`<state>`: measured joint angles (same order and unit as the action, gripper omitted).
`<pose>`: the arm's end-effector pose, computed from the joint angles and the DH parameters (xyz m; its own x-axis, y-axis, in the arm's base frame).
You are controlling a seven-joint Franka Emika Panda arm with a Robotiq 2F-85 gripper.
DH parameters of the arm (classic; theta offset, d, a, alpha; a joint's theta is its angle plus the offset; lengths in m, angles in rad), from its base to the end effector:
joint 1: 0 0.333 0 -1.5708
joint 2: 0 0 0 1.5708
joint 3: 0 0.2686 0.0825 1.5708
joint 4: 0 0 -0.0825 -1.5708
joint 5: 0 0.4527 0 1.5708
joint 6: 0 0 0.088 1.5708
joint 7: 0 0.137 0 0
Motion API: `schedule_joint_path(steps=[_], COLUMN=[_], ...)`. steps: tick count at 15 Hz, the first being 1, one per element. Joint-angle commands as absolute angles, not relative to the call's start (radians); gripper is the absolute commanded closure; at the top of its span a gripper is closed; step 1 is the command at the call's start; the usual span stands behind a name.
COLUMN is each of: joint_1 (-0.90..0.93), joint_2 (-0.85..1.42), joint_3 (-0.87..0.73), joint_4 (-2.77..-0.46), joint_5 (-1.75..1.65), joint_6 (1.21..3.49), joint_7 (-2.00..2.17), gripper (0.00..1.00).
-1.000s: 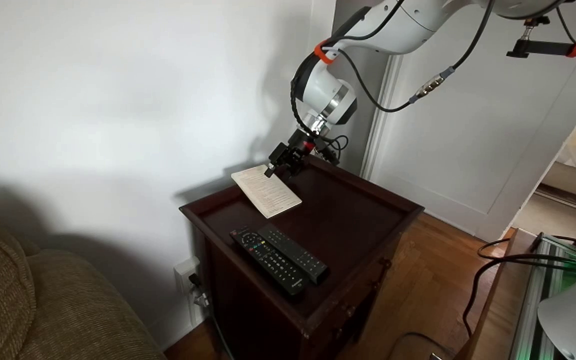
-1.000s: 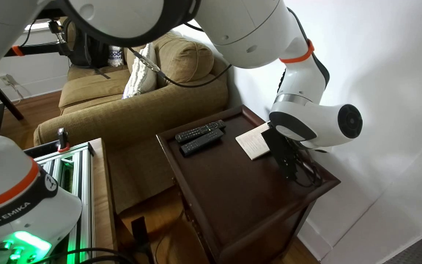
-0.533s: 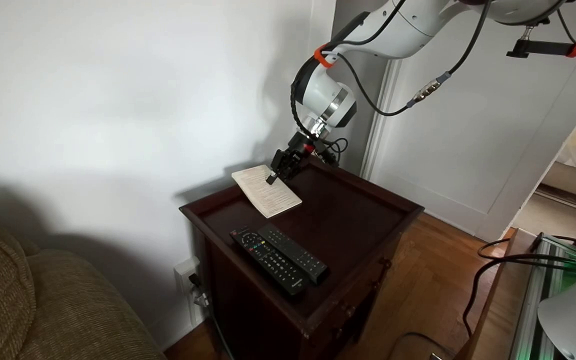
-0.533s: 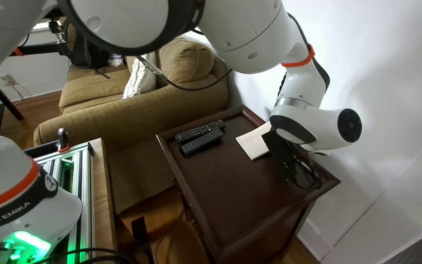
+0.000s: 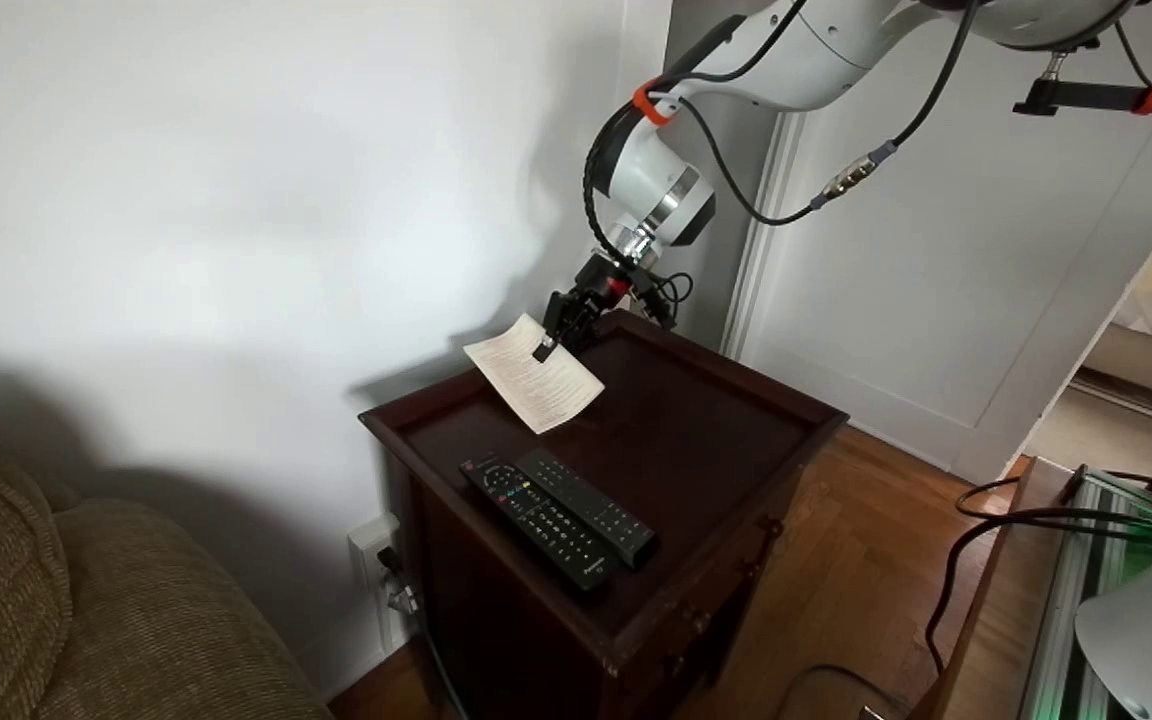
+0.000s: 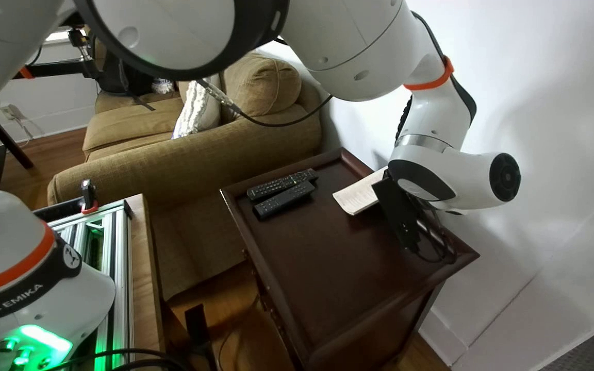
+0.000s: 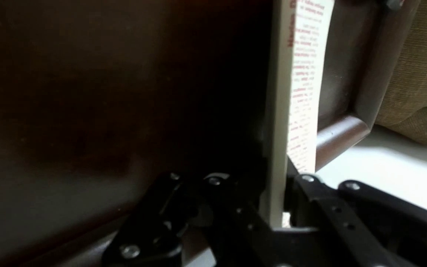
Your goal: Put the book upright
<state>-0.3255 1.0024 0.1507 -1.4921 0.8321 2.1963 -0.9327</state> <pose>0.6731 -0.0733 -0.0364 0.9877 0.0279 0.1541 0.1268 -0.7197 -0.6826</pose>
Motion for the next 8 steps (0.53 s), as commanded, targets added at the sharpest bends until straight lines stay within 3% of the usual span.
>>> schedule_joint_path(steps=[1,8], joint_1=[-0.32,-0.25], joint_2=[0.943,0.758], joint_3=[0.125,0.063], joint_4=[-1.535,-1.688], joint_5=[0.827,0.778], joint_6=[2.192,2.252], joint_7=[-0.889,-0.739], gripper=[0.97,0.97])
